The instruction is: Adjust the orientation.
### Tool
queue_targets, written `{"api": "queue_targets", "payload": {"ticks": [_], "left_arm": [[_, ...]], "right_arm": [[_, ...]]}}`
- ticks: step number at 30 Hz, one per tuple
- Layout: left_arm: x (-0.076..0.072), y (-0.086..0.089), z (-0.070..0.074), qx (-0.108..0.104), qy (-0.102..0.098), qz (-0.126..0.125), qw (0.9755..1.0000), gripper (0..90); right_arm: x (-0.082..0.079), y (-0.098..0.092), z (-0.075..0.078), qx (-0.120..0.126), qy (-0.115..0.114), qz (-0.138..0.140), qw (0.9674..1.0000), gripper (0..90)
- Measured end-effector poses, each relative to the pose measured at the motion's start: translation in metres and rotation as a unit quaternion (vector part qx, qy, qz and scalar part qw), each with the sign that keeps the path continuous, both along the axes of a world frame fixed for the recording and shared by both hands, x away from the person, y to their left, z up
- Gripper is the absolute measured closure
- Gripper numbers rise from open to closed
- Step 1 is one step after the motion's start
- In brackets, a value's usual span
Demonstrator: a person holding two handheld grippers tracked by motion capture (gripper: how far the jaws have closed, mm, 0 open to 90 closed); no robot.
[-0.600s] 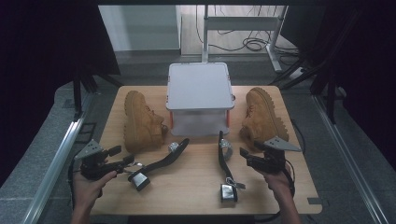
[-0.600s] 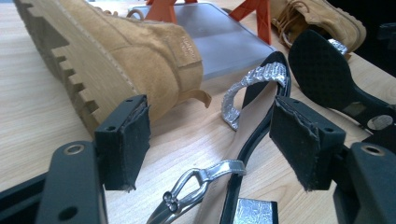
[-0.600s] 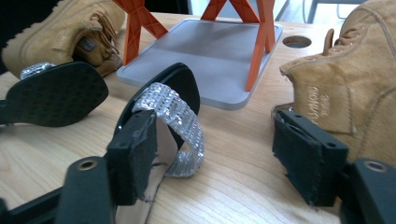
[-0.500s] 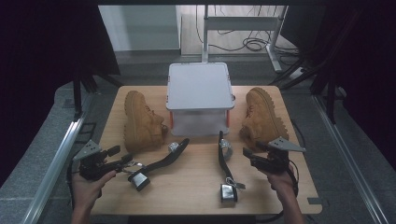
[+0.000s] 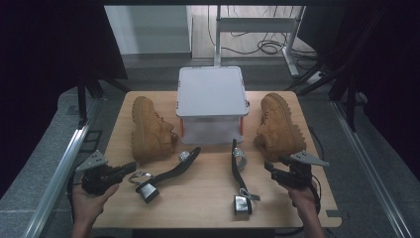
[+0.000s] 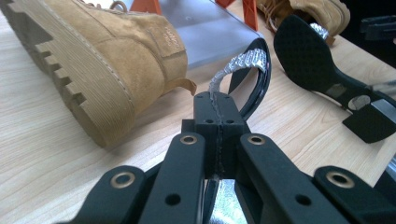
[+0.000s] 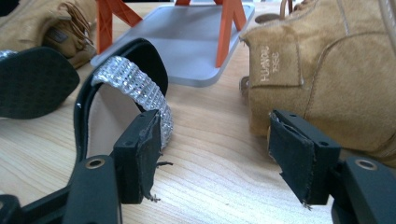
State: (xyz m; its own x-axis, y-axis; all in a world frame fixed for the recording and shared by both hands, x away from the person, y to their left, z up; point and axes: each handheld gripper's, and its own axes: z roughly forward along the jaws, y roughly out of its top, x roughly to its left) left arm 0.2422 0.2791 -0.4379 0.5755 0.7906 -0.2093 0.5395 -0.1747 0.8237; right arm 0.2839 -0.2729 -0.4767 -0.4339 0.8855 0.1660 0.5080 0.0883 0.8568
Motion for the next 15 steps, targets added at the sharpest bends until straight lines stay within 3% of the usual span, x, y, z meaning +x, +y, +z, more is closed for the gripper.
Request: {"api": "queue_targets", "payload": {"ticks": [8, 11, 15], "left_arm": [[0.009, -0.004, 0.000, 0.010, 0.001, -0.012, 0.9999, 90.0], [0.015, -0.006, 0.005, 0.007, -0.006, -0.014, 0.9999, 90.0], [0.029, -0.012, 0.005, 0.013, 0.004, -0.016, 0.9998, 90.0]], "right_arm": [[0.005, 0.007, -0.006, -0.017, 0.013, 0.006, 0.9998, 34.2], [0.005, 0.006, -0.009, -0.017, 0.017, 0.003, 0.9997, 34.2], [0.004, 0.004, -0.008, -0.014, 0.019, -0.001, 0.9997, 34.1]]}}
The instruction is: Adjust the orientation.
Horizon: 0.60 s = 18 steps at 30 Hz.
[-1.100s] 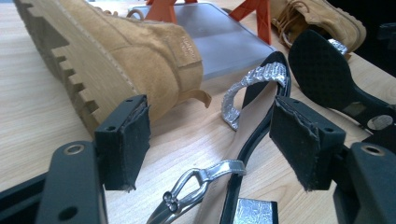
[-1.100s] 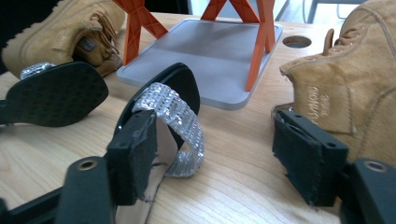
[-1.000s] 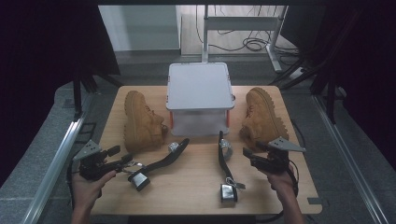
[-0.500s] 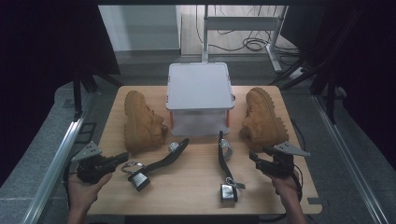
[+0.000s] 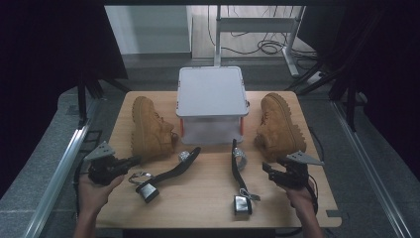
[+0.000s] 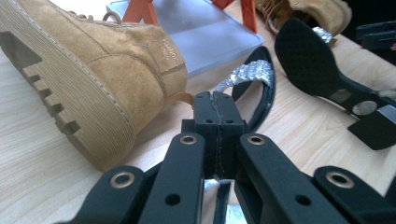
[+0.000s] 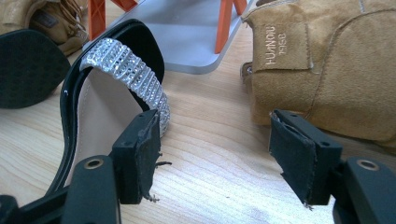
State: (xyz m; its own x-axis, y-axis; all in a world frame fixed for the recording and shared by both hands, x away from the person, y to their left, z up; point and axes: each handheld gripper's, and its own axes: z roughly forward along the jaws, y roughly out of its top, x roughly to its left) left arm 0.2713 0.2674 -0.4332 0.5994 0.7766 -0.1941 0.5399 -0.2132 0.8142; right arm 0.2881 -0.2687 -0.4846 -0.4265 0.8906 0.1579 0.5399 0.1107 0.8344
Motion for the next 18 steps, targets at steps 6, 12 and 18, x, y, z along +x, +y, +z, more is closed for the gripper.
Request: {"api": "queue_targets", "payload": {"ticks": [6, 12, 18], "left_arm": [[0.012, -0.012, -0.004, 0.005, 0.013, -0.006, 0.9999, 90.0], [0.017, -0.028, -0.015, 0.022, 0.031, -0.016, 0.9992, 90.0], [0.025, -0.036, -0.024, 0.039, 0.054, -0.031, 0.9973, 90.0]], "right_arm": [[0.002, 0.003, 0.005, 0.004, -0.015, 0.006, 0.9999, 33.6], [0.005, 0.013, 0.005, -0.011, -0.016, 0.020, 0.9996, 32.6], [0.005, 0.014, 0.006, 0.004, -0.013, 0.034, 0.9993, 32.2]]}}
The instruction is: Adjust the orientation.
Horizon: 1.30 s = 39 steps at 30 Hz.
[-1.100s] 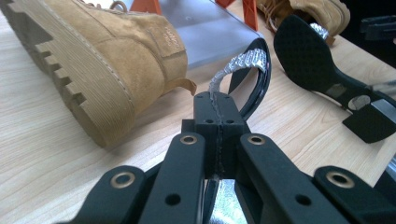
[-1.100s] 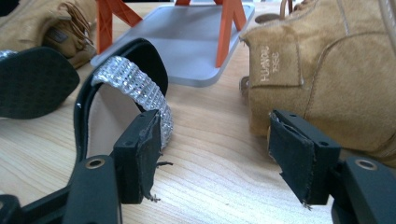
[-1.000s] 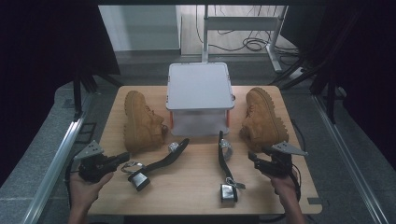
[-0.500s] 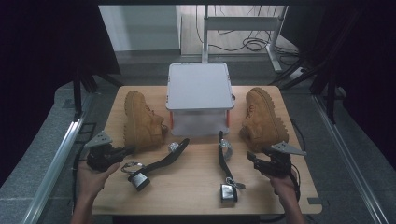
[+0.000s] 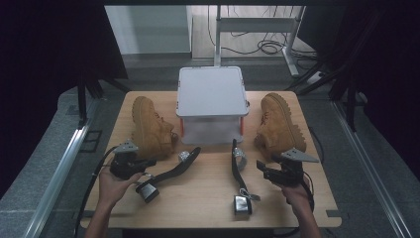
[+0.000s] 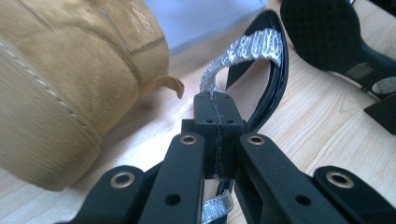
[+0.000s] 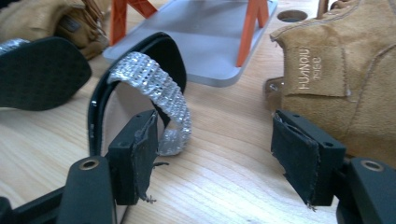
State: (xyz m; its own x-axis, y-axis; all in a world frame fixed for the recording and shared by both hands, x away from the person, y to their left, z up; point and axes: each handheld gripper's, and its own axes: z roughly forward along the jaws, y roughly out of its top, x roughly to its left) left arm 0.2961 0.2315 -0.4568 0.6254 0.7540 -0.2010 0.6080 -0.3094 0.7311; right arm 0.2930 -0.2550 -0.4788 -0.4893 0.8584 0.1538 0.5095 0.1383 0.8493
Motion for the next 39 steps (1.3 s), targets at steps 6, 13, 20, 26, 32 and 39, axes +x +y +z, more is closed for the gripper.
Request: {"api": "queue_targets", "payload": {"ticks": [6, 13, 20, 26, 32, 39], "left_arm": [[0.003, -0.011, -0.009, 0.015, 0.014, -0.012, 0.9997, 90.0], [0.013, -0.027, -0.012, 0.038, 0.024, -0.025, 0.9987, 90.0], [0.019, -0.044, -0.015, 0.043, 0.033, -0.044, 0.9975, 90.0], [0.020, -0.053, -0.016, 0.053, 0.035, -0.054, 0.9965, 90.0], [0.020, -0.061, -0.014, 0.069, 0.037, -0.065, 0.9948, 90.0], [0.013, -0.070, -0.013, 0.082, 0.043, -0.078, 0.9927, 90.0]], "right_arm": [[-0.003, -0.004, 0.000, 0.006, 0.002, -0.008, 0.9999, 32.1], [-0.002, -0.007, 0.000, 0.040, 0.020, -0.010, 0.9990, 32.1], [-0.006, -0.009, 0.000, 0.042, 0.021, -0.014, 0.9988, 32.0], [-0.006, -0.011, -0.002, 0.042, 0.025, -0.019, 0.9986, 31.9], [-0.006, -0.011, -0.003, 0.040, 0.029, -0.022, 0.9985, 31.9], [-0.006, -0.012, -0.004, 0.043, 0.029, -0.026, 0.9983, 31.8]]}}
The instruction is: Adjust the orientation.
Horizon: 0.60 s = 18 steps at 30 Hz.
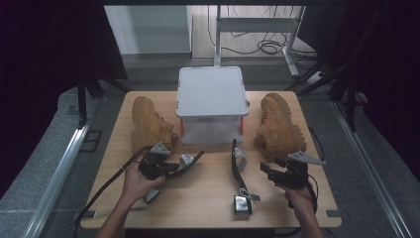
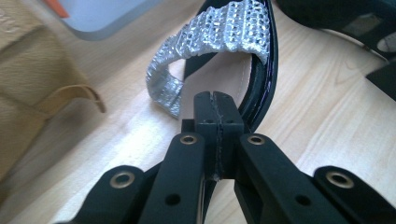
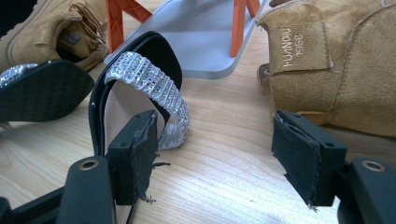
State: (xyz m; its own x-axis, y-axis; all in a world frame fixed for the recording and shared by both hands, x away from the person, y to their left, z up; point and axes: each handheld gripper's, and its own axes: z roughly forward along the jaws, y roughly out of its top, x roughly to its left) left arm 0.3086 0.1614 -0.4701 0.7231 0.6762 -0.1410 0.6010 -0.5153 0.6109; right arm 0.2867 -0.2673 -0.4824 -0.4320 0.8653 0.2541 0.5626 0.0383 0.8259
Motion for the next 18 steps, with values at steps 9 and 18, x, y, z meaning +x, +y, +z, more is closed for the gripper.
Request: {"api": "queue_targets", "payload": {"ticks": [9, 18], "left_arm": [[-0.030, -0.026, -0.006, 0.013, 0.030, -0.021, 0.9992, 90.0], [-0.036, -0.039, -0.011, 0.023, 0.039, -0.034, 0.9984, 89.3]], "right_arm": [[-0.001, -0.002, 0.000, 0.001, -0.001, -0.003, 1.0000, 31.8], [-0.003, -0.004, 0.000, 0.001, 0.000, -0.003, 1.0000, 31.7]]}}
